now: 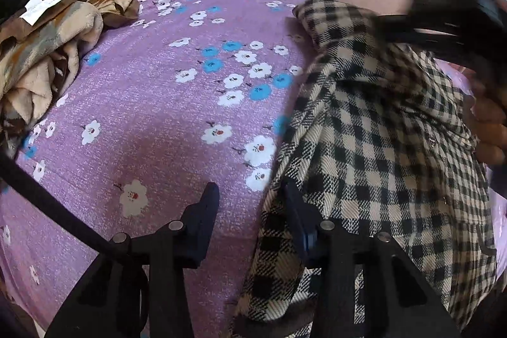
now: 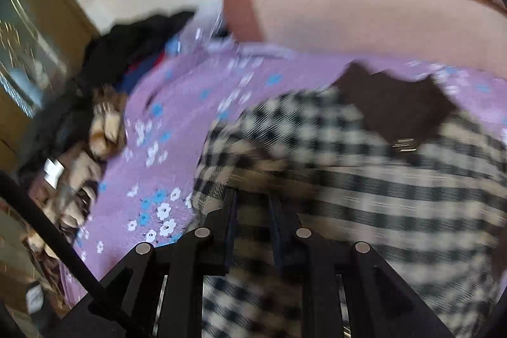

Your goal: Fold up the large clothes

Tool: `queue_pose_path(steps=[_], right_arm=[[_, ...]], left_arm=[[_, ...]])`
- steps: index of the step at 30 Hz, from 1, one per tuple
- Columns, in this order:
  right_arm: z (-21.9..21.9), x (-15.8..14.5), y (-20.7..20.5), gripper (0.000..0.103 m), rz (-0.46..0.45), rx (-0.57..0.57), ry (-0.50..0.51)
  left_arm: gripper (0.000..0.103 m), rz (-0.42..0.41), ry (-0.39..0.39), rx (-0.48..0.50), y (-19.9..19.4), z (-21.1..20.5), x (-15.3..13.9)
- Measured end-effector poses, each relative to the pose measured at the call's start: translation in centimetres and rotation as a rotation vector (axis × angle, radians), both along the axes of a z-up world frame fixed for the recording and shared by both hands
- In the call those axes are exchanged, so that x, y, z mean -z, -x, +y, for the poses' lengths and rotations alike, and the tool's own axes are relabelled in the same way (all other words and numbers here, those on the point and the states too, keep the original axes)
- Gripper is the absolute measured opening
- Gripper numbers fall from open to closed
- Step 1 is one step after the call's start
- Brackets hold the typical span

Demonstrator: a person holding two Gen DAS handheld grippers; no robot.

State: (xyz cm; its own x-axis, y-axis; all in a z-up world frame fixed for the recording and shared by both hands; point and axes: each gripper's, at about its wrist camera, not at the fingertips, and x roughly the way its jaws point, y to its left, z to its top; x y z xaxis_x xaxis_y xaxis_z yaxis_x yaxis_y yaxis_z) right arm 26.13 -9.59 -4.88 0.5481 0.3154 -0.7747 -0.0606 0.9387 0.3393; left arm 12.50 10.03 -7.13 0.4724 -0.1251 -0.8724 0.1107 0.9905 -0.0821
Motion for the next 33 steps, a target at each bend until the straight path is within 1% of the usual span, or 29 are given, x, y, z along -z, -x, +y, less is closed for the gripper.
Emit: queue_pose_path(steps=[2, 4, 5, 6, 8, 10, 12, 13, 14, 15, 16, 17, 18, 19, 20, 21, 22, 23, 24, 25, 27, 29, 30, 32, 33], right_arm=[[2.0, 2.2, -2.1, 0.021, 0.056, -0.011, 0.017], [3.5, 3.6, -3.7, 0.021, 0.074, -0.006, 0.042], [4.0, 3.5, -4.3, 0.022, 0.046, 0.007, 0.057], [4.2, 3.5, -4.6, 0.024, 0.037, 0.012, 0.062], [4.7, 3.5, -5.5, 0.027, 0.048, 0.021, 0.074], [4.7, 2.8, -5.6, 0.028, 0.059, 0.007, 0.093], [4.5, 1.6, -4.9, 0.028, 0.053, -0.015, 0.11], [3.9, 0.9, -4.1, 0.028, 0.042, -0.018, 0.101], [3.1, 0.2, -3.1, 0.028, 0.034, -0.02, 0.076], [1.8, -0.6, -1.4, 0.03, 0.031, -0.022, 0.038], [0.8, -1.1, 0.0, 0.036, 0.033, -0.019, 0.019], [-0.9, -1.7, 2.3, 0.043, 0.035, -0.01, -0.002], [-2.4, -2.1, 4.2, 0.046, 0.036, -0.001, -0.014], [-4.1, -2.4, 6.3, 0.049, 0.038, 0.016, -0.017], [-6.3, -2.6, 8.9, 0.051, 0.037, 0.051, -0.012], [-7.8, -2.7, 10.5, 0.052, 0.036, 0.08, -0.009], [-10.5, -2.7, 13.3, 0.057, 0.035, 0.139, -0.01], [-12.6, -2.5, 15.5, 0.059, 0.038, 0.187, -0.013], [-15.8, -1.8, 18.8, 0.059, 0.05, 0.271, -0.013], [-17.7, -1.2, 20.8, 0.059, 0.065, 0.323, -0.019], [-22.0, 0.7, 25.2, 0.059, 0.108, 0.43, -0.068], [-24.5, 2.6, 28.3, 0.059, 0.131, 0.507, -0.115], [-25.1, 3.4, 29.5, 0.059, 0.135, 0.519, -0.137], [-25.6, 4.7, 31.1, 0.059, 0.138, 0.508, -0.202], [-25.5, 5.4, 32.0, 0.059, 0.109, 0.483, -0.285]], left_arm=[[0.041, 0.003, 0.0, -0.002, -0.1, -0.1, 0.0], [0.041, 0.007, 0.011, -0.003, -0.2, 0.0, 0.0], [0.041, 0.007, 0.013, -0.003, -0.1, 0.0, 0.0], [0.041, 0.007, 0.016, -0.003, -0.1, 0.0, 0.0], [0.041, 0.007, 0.025, -0.003, -0.1, 0.2, -0.1], [0.041, 0.009, 0.038, -0.001, -0.1, 0.4, -0.3], [0.041, -0.002, 0.061, -0.002, -0.1, 1.0, -0.9], [0.042, -0.018, 0.071, -0.009, -0.1, 1.4, -1.4], [0.043, -0.038, 0.078, -0.02, 0.1, 1.9, -1.9], [0.048, -0.059, 0.085, -0.033, 0.3, 2.6, -2.5], [0.057, -0.069, 0.089, -0.043, 0.4, 3.1, -2.8], [0.061, -0.074, 0.091, -0.054, 0.4, 3.6, -2.9], [0.065, -0.076, 0.094, -0.068, 0.4, 4.2, -3.0], [0.065, -0.072, 0.098, -0.077, 0.4, 4.6, -2.9], [0.065, -0.061, 0.102, -0.08, 0.2, 5.0, -2.7], [0.065, -0.04, 0.108, -0.08, 0.1, 5.3, -2.3], [0.065, -0.026, 0.115, -0.08, 0.0, 5.5, -2.0], [0.065, -0.006, 0.133, -0.081, 0.0, 5.7, -1.5], [0.065, 0.011, 0.151, -0.076, 0.0, 5.8, -1.1], [0.065, 0.031, 0.173, -0.064, 0.1, 5.8, -0.6], [0.066, 0.003, 0.149, -0.037, 0.6, 5.2, -0.6], [0.066, 0.002, 0.147, 0.001, 1.2, 4.5, -0.4], [0.066, 0.002, 0.158, 0.028, 1.8, 4.1, -0.3], [0.066, 0.017, 0.192, 0.072, 2.6, 3.4, -0.2], [0.065, 0.027, 0.215, 0.092, 3.1, 3.2, -0.1]])
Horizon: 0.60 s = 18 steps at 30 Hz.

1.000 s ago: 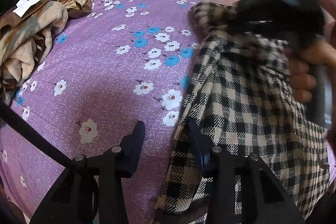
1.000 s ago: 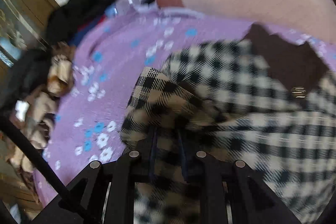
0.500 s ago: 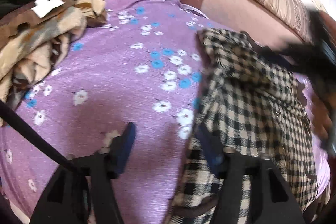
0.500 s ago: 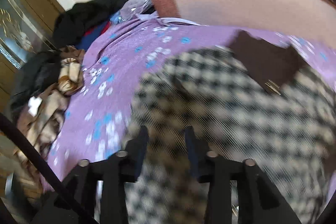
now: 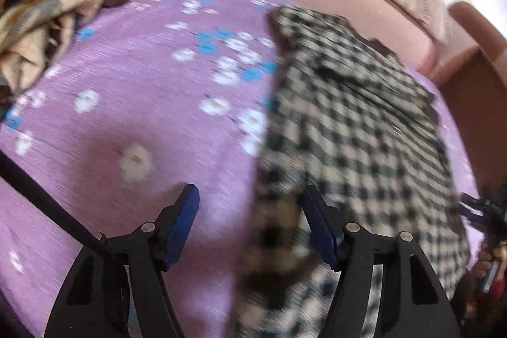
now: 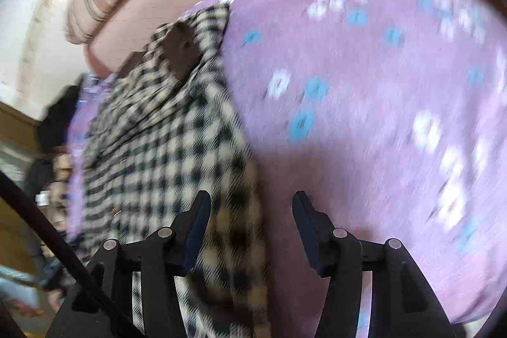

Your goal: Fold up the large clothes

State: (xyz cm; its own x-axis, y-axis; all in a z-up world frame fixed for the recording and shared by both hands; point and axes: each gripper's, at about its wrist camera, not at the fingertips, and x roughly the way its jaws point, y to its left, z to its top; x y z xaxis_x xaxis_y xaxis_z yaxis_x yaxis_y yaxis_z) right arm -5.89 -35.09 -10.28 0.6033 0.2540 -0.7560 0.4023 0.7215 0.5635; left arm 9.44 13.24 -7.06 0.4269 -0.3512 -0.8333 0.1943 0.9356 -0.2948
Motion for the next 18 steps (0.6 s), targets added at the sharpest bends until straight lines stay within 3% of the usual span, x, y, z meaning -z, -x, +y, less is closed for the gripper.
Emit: queue_pose_path(steps=[2, 4, 8, 13, 18], right_arm=[[0.4, 0.6, 1.0, 0.059, -0.058, -0.035, -0.121], [1.3, 1.9, 2.2, 0.059, -0.112, -0.109, -0.307], [3.2, 3.4, 4.8, 0.059, -0.148, -0.196, -0.469], [5.0, 3.4, 8.0, 0.059, -0.181, -0.252, -0.499], [6.9, 2.6, 9.0, 0.058, -0.246, -0.336, -0.523]], left_arm=[[0.065, 0.026, 0.071, 0.045, 1.5, -0.6, 0.2], [0.065, 0.041, 0.112, 0.066, 2.7, -0.9, 0.3], [0.065, 0.077, 0.189, 0.086, 5.4, -1.1, 0.3], [0.065, 0.123, 0.311, 0.079, 8.0, 0.0, 0.7], [0.065, 0.121, 0.362, 0.053, 9.2, 0.6, 1.0]])
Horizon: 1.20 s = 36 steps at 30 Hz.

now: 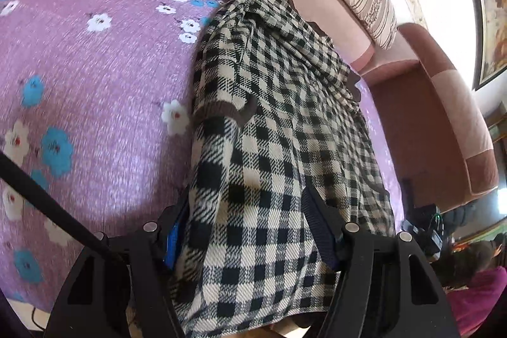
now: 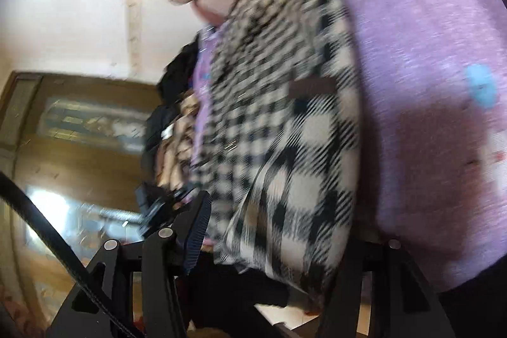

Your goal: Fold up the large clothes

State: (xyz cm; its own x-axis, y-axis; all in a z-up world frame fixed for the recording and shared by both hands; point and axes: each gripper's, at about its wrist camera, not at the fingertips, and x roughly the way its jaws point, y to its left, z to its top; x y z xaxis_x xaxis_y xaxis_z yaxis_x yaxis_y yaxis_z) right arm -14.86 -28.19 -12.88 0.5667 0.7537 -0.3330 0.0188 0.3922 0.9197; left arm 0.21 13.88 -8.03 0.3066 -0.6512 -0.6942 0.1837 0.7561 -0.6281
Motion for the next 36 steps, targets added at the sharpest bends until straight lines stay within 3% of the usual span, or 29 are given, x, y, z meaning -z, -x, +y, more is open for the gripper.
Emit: queue_pose_path(steps=[3, 5, 10, 15, 17, 18, 19, 20, 23, 29, 33, 35, 36], right_arm=[[1.2, -2.3, 0.9, 0.056, -0.119, -0.084, -0.039], [1.3, -3.5, 1.6, 0.056, -0.146, -0.089, -0.005], [0.3, -2.1, 2.5, 0.062, -0.001, 0.014, 0.195], [1.8, 0.1, 1.5, 0.062, 0.07, 0.017, 0.222], [3.1, 0.3, 0.9, 0.062, 0.066, -0.01, 0.245], [3.2, 0.3, 0.7, 0.062, 0.062, -0.016, 0.261], [3.3, 0.2, 0.8, 0.062, 0.057, -0.021, 0.28], [3.5, 0.2, 0.7, 0.062, 0.055, -0.023, 0.293], [3.5, 0.5, 0.5, 0.062, 0.061, -0.017, 0.281], [3.7, 0.9, 1.9, 0.062, 0.068, -0.006, 0.266], [4.7, 0.4, 2.0, 0.06, 0.057, 0.007, 0.31], [4.8, 0.4, 2.0, 0.05, 0.063, 0.022, 0.324], [5.0, 0.5, 2.0, 0.045, 0.067, 0.029, 0.331]], left_arm=[[0.065, -0.008, 0.007, -0.005, 0.5, 0.4, 0.0], [0.065, -0.014, 0.011, -0.011, 0.7, 0.6, 0.0], [0.066, -0.033, -0.023, -0.002, 0.8, 0.3, 0.0], [0.066, -0.058, -0.066, 0.033, 1.2, -0.3, -0.2], [0.047, -0.065, -0.1, 0.041, 1.5, -0.3, -0.2], [0.033, -0.067, -0.12, 0.036, 1.6, -0.1, -0.2], [0.026, -0.064, -0.127, 0.023, 1.7, 0.2, 0.0], [0.025, -0.056, -0.115, 0.013, 1.7, 0.6, 0.2], [0.026, -0.034, -0.07, -0.009, 1.6, 1.2, 0.6], [0.052, -0.045, -0.038, 0.017, 2.3, 0.5, 0.5], [0.054, -0.091, -0.119, 0.024, 3.9, -0.8, 0.1], [0.054, -0.111, -0.165, 0.026, 4.7, -1.3, 0.0], [0.047, -0.122, -0.207, 0.024, 5.1, -1.7, 0.0]])
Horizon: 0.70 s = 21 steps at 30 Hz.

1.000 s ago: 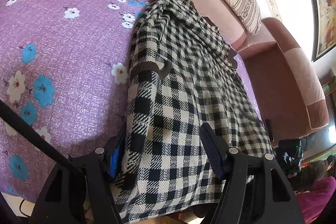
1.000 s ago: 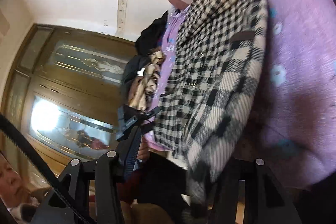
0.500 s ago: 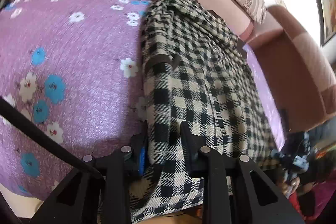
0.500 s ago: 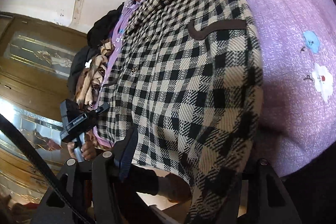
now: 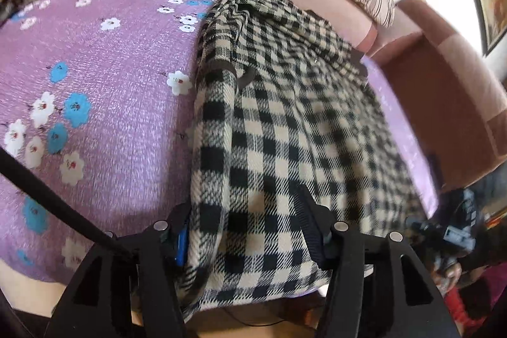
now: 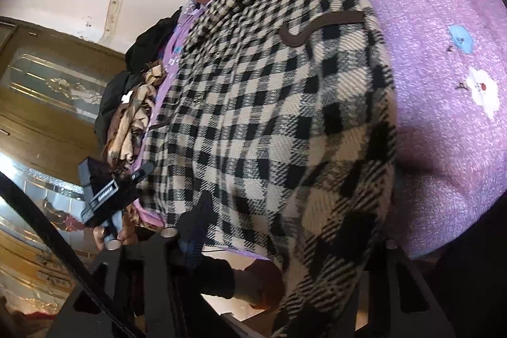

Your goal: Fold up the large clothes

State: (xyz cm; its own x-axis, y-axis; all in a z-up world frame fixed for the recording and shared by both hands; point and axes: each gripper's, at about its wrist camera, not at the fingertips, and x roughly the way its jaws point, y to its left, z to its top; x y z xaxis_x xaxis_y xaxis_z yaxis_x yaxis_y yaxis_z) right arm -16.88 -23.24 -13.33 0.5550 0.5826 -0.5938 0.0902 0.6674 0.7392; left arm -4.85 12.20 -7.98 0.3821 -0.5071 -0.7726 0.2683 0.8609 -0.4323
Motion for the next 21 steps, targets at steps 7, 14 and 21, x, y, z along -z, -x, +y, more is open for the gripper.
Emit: queue_pose_path(steps=[7, 14, 21], right_arm=[[-1.7, -0.7, 0.7, 0.007, 0.001, 0.057, -0.012], [-3.6, -3.5, 4.3, 0.005, -0.058, 0.06, -0.043], [-3.9, -3.7, 6.5, 0.005, -0.04, 0.024, -0.041]], left_arm=[[0.004, 0.008, -0.077, -0.116, -0.3, 2.5, -1.8], [0.004, -0.001, 0.015, -0.089, 3.9, 2.8, -4.2], [0.004, 0.015, 0.027, -0.085, 7.1, 2.5, -3.8]])
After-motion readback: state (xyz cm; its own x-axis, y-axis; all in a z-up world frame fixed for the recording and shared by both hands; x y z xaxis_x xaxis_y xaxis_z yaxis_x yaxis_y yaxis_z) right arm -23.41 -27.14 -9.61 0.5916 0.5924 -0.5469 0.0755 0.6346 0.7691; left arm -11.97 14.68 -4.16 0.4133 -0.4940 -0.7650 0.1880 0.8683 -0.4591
